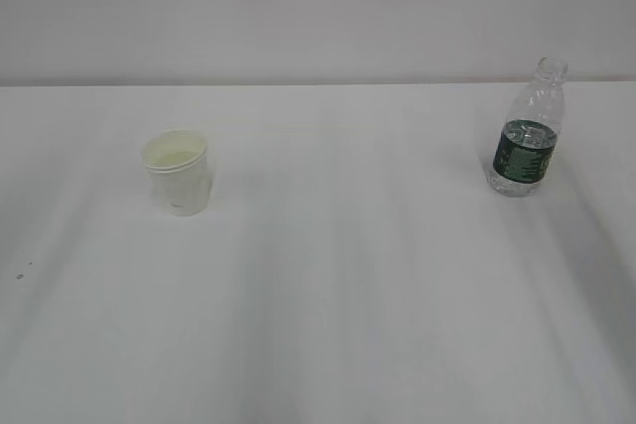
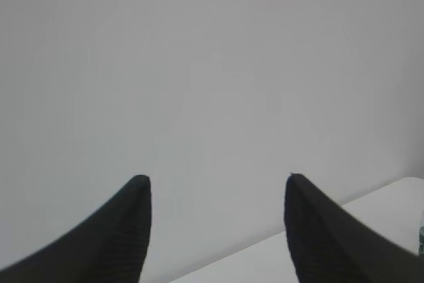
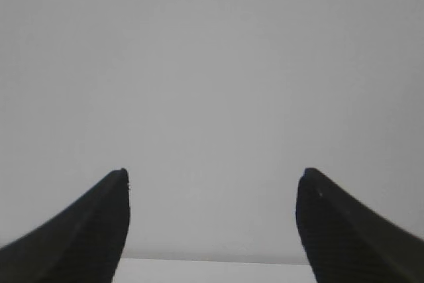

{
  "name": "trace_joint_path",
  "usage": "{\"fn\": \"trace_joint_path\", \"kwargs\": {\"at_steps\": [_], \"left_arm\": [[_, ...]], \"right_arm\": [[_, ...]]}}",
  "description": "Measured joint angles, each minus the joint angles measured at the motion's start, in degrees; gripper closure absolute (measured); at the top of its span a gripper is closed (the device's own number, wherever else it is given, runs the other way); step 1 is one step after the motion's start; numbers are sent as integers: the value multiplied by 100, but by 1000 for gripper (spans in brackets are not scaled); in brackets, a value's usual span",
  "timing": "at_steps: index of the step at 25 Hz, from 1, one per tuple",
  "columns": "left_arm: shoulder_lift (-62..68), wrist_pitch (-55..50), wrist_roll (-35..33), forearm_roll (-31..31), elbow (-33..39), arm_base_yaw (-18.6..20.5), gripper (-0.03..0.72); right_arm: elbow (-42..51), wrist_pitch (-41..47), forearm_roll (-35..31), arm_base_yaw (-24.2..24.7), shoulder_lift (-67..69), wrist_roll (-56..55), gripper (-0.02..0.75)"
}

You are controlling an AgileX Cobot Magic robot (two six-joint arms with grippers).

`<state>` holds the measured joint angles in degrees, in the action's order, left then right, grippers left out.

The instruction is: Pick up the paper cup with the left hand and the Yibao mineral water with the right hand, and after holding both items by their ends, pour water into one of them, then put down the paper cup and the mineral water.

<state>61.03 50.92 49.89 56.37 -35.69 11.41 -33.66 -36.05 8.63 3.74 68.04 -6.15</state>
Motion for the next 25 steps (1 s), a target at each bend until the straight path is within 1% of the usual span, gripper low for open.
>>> {"fn": "trace_joint_path", "kwargs": {"at_steps": [9,15,20,25], "left_arm": [[172,-254,0,-93,89,0,241],[311,-333,4,-559,94,0,241],[590,-367,4,-1082,94,14,241],[841,-380,4,-1337,94,116,241]], "right_arm": [[0,92,0,0,-58,0,147],[13,487,0,0,-359,0,147],[13,528,0,0,-495,107,147],[13,551,0,0,-494,134,147]]}}
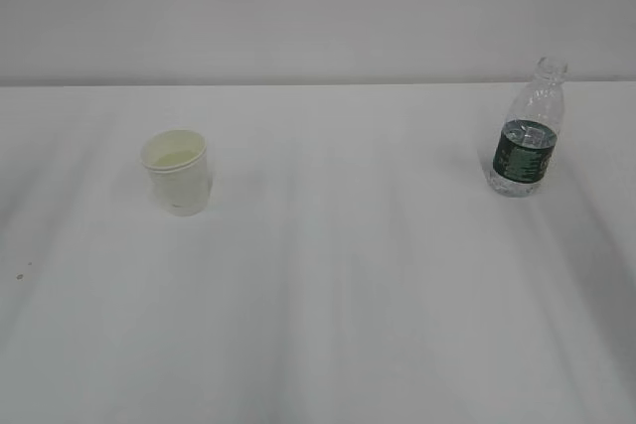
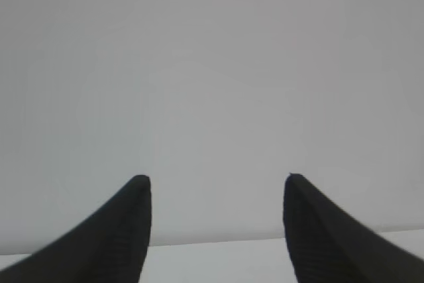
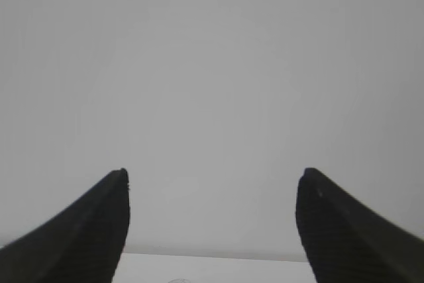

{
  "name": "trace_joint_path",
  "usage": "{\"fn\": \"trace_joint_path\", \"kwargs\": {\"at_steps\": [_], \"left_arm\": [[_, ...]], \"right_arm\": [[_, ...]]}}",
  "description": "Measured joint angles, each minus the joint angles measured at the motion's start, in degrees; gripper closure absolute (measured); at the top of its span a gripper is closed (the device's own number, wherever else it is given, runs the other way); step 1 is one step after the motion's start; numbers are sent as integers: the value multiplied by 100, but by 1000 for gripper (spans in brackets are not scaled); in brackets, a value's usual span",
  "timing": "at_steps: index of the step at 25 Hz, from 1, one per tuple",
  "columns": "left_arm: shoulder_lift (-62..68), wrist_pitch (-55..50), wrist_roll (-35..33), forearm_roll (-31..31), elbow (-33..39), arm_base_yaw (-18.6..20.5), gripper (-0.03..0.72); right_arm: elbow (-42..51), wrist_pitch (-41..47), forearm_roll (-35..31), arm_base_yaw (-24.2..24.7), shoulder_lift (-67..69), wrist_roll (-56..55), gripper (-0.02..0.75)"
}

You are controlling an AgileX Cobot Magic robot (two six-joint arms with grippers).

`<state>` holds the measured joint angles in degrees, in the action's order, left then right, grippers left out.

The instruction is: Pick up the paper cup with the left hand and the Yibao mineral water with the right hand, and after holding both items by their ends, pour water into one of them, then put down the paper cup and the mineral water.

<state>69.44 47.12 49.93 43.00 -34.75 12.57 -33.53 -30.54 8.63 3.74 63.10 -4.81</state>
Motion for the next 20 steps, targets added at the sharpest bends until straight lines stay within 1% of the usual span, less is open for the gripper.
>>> {"fn": "trace_joint_path", "kwargs": {"at_steps": [6,10,12,14,17,20], "left_arm": [[285,283,0,-733,0,50,241],[786,926,0,-1360,0,50,242],[1121,1324,-118,-1616,0,50,242],[1415,1624,-233,-1705,0,50,242],[1658,1743,-392,-1730,0,50,242],[1785,1778,-582,-1567,-113,50,242]], "right_arm": [[0,0,0,0,0,0,147],[0,0,0,0,0,0,147],[0,0,0,0,0,0,147],[0,0,0,0,0,0,147],[0,0,0,0,0,0,147],[0,0,0,0,0,0,147]]}}
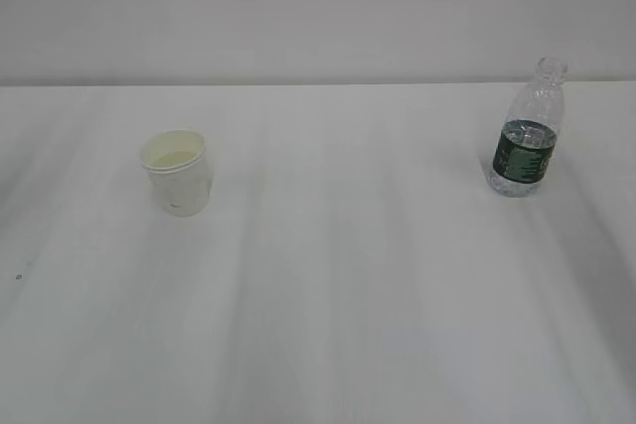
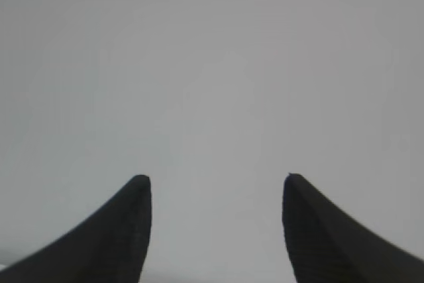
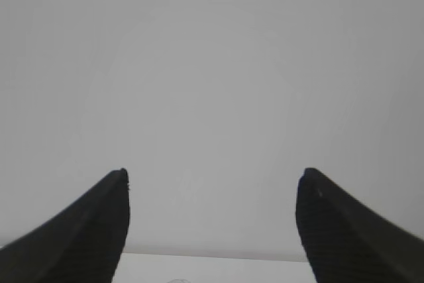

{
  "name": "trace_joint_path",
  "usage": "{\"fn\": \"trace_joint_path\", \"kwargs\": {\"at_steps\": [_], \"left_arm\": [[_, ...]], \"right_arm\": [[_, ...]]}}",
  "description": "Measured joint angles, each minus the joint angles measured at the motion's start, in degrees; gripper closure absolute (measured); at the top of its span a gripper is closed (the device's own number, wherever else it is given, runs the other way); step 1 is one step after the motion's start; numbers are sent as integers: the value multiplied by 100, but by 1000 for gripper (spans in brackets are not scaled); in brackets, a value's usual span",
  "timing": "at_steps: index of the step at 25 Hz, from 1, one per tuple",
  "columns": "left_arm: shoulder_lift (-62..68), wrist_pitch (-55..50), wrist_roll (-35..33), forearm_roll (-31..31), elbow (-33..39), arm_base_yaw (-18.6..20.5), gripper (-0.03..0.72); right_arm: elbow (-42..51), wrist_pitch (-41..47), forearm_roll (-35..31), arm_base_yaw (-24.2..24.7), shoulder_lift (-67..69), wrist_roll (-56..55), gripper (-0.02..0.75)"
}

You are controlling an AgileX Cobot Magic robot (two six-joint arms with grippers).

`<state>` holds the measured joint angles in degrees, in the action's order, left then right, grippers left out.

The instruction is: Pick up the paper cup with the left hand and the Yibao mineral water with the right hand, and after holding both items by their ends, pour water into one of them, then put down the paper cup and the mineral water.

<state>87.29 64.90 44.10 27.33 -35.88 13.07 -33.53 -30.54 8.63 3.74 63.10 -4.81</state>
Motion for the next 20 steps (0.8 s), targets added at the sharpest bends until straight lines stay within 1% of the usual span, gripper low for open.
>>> {"fn": "trace_joint_path", "kwargs": {"at_steps": [6,10,13,20], "left_arm": [[10,-50,-92,251,-253,0,242],[10,-239,-113,550,-263,0,244],[10,-309,-113,657,-270,0,249],[10,-722,297,862,-641,0,258]], "right_arm": [[0,0,0,0,0,0,147],[0,0,11,0,0,0,147],[0,0,11,0,0,0,147],[0,0,11,0,0,0,148]]}}
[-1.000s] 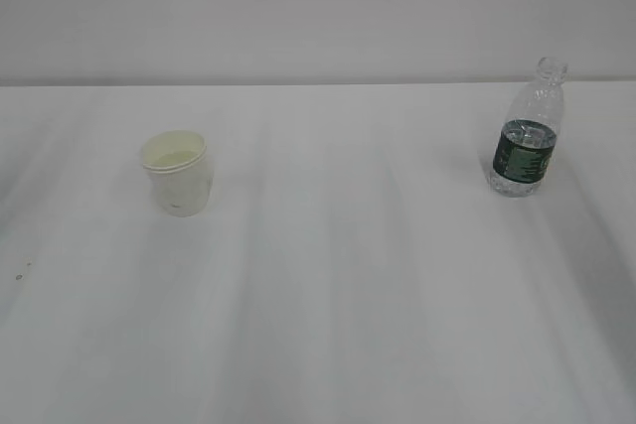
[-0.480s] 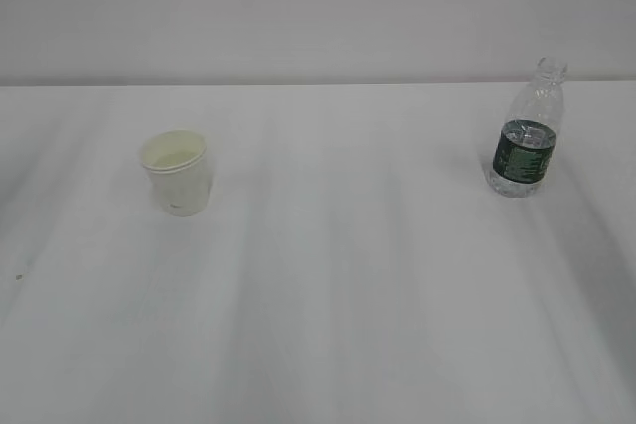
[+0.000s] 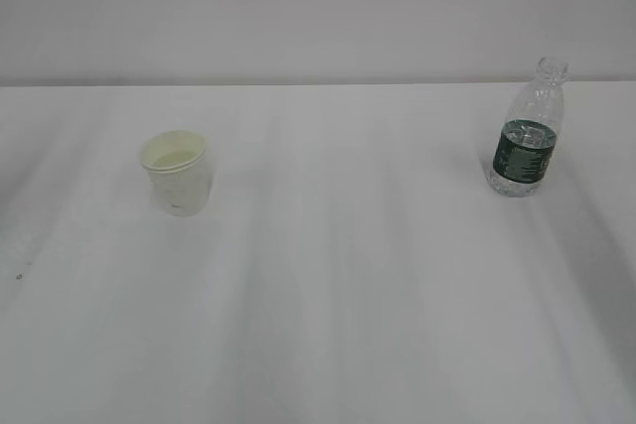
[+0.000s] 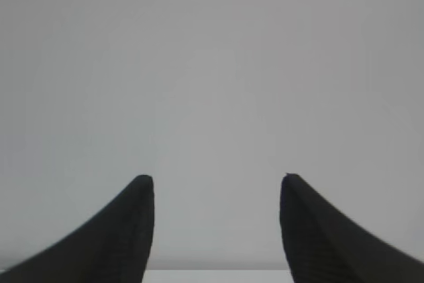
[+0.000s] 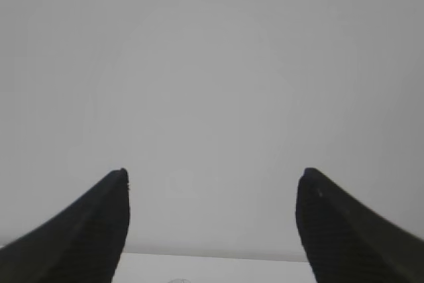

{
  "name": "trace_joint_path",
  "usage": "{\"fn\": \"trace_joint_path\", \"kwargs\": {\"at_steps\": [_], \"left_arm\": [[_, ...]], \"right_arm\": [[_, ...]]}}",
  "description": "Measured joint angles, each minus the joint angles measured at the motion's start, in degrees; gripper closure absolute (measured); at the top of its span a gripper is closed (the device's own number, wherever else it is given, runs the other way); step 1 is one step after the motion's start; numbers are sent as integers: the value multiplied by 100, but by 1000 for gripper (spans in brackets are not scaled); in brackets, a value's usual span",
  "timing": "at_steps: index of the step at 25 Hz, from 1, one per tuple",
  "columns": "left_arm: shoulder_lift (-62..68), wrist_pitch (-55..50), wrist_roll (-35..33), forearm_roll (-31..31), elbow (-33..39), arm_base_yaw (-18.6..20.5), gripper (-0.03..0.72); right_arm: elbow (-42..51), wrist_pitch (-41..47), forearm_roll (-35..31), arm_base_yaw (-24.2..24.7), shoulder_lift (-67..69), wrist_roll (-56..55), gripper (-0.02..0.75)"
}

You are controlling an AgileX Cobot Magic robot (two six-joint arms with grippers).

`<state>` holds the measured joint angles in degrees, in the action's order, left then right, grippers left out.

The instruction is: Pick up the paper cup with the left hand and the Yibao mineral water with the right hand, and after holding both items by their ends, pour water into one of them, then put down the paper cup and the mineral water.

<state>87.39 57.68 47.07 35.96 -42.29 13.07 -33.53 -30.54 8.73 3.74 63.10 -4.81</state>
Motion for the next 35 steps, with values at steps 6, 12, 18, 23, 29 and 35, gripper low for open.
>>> {"fn": "trace_joint_path", "kwargs": {"at_steps": [6,12,18,23,29,35], "left_arm": [[2,-557,467,348,-461,-13,265],[12,-1316,836,571,-1070,-208,270],[22,-1754,1170,748,-1582,-381,272],[32,-1906,1542,850,-1858,-381,273],[32,-1985,1696,1055,-2167,-381,276],[56,-2537,1726,2169,-2500,-381,281]], "right_arm": [[0,0,0,0,0,0,147],[0,0,0,0,0,0,148],[0,0,0,0,0,0,148],[0,0,0,0,0,0,148],[0,0,0,0,0,0,148],[0,0,0,0,0,0,148]]}}
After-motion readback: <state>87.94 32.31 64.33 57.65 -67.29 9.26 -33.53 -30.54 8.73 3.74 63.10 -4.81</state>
